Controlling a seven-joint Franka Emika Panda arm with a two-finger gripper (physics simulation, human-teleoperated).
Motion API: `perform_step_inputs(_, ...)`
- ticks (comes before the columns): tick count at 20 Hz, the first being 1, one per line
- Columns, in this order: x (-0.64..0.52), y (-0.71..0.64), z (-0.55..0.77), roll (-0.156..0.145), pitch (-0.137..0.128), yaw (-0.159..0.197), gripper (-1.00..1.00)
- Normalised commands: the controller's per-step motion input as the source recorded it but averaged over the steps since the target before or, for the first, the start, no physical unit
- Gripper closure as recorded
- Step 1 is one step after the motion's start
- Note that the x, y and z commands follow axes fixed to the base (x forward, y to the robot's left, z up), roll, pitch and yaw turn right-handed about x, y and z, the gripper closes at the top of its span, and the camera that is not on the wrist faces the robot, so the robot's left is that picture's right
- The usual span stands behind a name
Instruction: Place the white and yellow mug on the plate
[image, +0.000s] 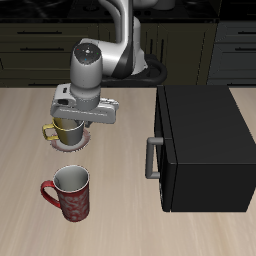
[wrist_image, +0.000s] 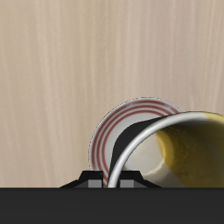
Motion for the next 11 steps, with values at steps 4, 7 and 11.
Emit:
perform_step_inputs(4,0.00,-0.12,-0.01,-0.043,0.034,-0.067,-1.00)
perform_step_inputs(7,-0.06,-0.04,0.06,0.019,0.012,-0.036,-1.00)
perform_step_inputs(11,-0.09,0.06,0.25,0.006,-0.022,-0.029,-1.00)
